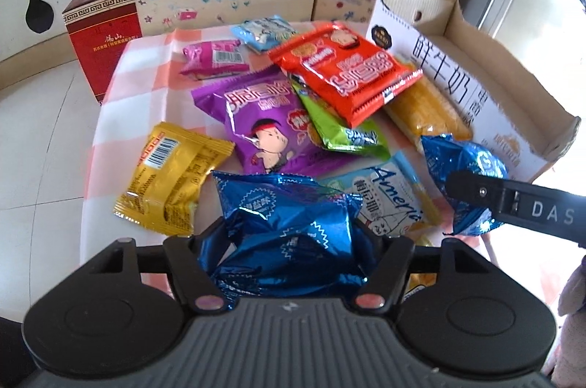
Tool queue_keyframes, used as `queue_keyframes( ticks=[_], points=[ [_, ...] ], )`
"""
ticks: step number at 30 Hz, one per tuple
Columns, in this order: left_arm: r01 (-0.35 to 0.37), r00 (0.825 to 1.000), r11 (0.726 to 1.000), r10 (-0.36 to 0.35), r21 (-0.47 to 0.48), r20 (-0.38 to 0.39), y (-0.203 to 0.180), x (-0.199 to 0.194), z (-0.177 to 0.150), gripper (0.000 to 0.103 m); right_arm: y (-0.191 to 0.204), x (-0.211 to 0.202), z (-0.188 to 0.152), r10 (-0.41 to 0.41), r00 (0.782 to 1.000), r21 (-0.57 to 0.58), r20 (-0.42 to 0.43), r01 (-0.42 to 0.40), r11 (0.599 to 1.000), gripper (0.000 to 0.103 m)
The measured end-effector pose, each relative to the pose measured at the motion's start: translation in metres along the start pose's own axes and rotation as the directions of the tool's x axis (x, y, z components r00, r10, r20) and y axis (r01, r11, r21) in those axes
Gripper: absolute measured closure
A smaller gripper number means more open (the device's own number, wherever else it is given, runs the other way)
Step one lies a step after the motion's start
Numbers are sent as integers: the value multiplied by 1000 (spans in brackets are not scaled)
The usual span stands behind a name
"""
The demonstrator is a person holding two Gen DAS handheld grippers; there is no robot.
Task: Organize snacks
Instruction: 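Grasp a blue foil snack bag with the left tool while the right tool grasps another, then carry both blue foil bags into the cardboard box and open both tools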
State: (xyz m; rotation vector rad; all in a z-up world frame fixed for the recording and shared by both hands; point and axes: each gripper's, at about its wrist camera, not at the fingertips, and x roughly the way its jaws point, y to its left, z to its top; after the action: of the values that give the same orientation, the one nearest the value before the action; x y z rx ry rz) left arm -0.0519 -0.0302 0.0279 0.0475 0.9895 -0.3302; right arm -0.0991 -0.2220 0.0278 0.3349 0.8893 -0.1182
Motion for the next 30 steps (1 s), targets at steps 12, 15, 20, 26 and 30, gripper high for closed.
queue_keyframes(
  ticks=[12,15,20,26,30],
  points=[
    [-36,993,999,35,-1,111,6,-26,6,35,7,-18,4,29,999,-48,26,-27,998,29],
    [-52,985,998,48,22,164,3,-37,12,35,10,-27,10,47,998,-69,45,-43,997,29],
    [-52,974,998,43,35,224,-1,-51,28,35,10,-44,25,64,994,-101,89,-55,993,29],
    [-23,967,996,1,81,256,-14,-56,49,35,7,-60,49,52,987,-186,149,-23,982,29],
    [-5,967,993,-25,116,255,-27,-51,64,35,-2,-62,63,23,984,-232,175,18,973,29]
  ],
)
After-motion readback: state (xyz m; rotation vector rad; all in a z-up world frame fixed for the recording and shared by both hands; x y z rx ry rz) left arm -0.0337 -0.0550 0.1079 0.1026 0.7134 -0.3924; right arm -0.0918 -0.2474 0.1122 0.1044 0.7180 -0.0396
